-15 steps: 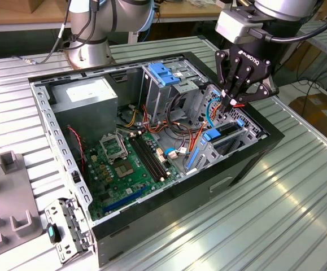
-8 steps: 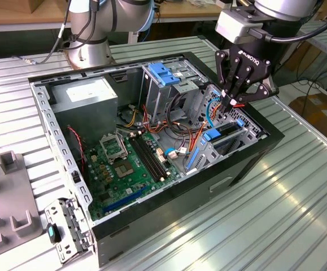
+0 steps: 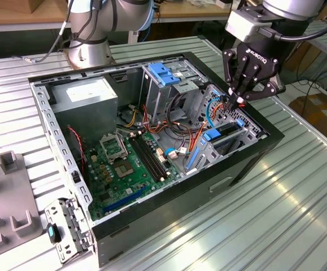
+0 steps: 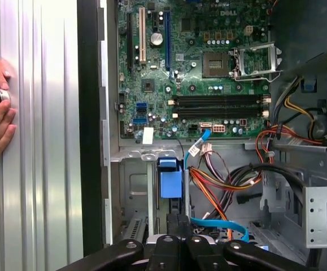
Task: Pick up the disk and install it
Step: 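Insert the first disk wire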
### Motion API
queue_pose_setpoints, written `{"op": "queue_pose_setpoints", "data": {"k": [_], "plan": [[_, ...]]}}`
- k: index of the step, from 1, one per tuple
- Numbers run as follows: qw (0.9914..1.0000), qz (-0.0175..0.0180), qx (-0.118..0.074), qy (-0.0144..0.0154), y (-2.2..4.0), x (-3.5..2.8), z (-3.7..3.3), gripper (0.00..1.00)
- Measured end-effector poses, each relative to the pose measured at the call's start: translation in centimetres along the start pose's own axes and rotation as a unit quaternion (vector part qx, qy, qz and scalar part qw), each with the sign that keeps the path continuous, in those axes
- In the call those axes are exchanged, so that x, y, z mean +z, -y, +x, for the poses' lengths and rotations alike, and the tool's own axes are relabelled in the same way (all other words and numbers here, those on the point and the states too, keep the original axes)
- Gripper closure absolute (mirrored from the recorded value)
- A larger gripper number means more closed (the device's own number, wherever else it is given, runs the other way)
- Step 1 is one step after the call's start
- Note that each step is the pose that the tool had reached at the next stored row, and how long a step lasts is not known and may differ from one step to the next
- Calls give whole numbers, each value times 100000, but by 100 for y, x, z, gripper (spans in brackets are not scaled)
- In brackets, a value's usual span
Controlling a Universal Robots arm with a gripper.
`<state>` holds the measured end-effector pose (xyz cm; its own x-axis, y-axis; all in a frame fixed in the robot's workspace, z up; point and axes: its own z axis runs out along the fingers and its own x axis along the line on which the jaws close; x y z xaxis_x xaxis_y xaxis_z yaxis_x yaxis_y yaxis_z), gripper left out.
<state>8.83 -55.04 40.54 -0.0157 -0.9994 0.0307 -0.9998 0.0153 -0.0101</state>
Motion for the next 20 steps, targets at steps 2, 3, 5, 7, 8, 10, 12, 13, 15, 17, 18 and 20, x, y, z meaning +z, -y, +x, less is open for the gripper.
{"op": "queue_pose_setpoints", "data": {"k": [2,3,5,7,8,10,12,13,15,17,18,20], "plan": [[100000,1,-18,-8,63,1,-2,89],[99999,6,-362,1,64,1,-1,89],[99983,54,-1821,9,65,1,0,89],[99864,155,-5203,37,66,3,0,89],[99815,182,-6085,46,66,4,0,89],[99679,244,-8003,77,90,7,0,89],[99592,274,-9017,82,168,9,-2,89],[99567,284,-9287,87,186,10,-3,89],[99510,300,-9885,91,222,11,-3,89],[99425,328,-10707,97,254,13,-4,89],[99376,341,-11144,105,268,14,-4,89],[99267,370,-12079,117,284,16,-5,89]]}}
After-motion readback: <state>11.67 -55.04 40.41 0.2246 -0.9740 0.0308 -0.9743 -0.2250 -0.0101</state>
